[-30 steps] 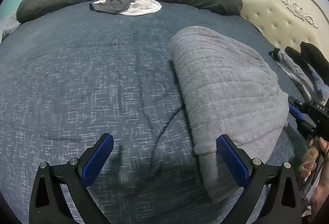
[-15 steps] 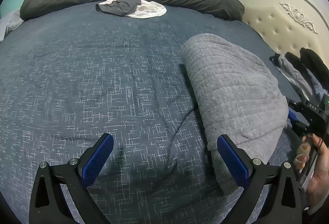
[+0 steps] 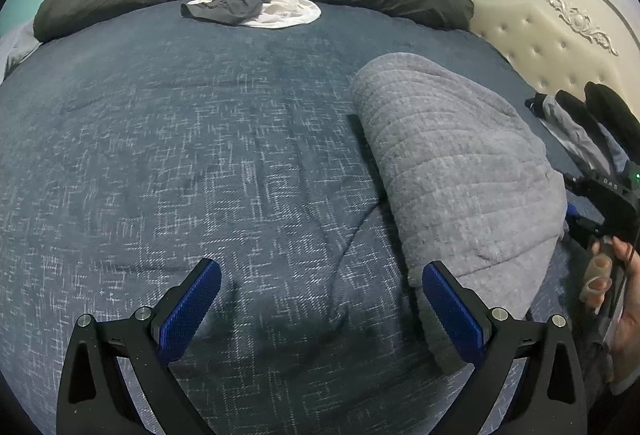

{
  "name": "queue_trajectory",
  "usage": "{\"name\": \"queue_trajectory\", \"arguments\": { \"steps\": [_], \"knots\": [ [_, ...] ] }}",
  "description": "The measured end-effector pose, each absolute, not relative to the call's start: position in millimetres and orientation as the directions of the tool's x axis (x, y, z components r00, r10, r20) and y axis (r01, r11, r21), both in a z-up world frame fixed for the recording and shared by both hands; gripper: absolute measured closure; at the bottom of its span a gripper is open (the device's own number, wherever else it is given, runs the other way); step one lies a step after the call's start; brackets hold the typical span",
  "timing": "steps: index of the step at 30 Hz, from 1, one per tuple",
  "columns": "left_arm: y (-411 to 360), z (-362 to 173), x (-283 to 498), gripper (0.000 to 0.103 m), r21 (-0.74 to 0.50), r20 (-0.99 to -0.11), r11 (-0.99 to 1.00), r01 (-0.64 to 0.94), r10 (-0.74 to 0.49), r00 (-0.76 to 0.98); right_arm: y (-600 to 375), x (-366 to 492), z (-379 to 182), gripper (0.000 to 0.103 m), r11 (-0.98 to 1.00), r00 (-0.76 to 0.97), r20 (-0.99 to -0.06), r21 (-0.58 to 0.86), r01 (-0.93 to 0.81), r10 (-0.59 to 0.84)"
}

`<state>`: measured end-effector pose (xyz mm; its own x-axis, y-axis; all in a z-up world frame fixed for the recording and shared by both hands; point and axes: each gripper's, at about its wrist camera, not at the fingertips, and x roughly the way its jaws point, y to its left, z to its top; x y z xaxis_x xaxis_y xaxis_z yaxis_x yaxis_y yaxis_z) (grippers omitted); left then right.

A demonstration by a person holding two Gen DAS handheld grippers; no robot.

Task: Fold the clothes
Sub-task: 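Grasp the edge of the folded grey sweatshirt with the right gripper, then lift the folded grey sweatshirt off the bed with the right gripper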

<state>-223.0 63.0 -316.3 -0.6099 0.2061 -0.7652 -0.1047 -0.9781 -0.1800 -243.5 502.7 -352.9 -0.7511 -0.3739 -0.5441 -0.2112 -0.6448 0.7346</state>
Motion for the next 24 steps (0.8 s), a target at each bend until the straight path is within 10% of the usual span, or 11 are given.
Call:
{"name": "queue_trajectory", "arguments": {
  "steps": [24],
  "knots": [
    [104, -233, -174, 0.000, -0.130, -0.734, -0.987, -0.092, 0.158, -0.660, 485, -189, -270, 0.046, -0.763, -0.657, -0.616, 0.639, -0.094, -0.435]
  ]
}}
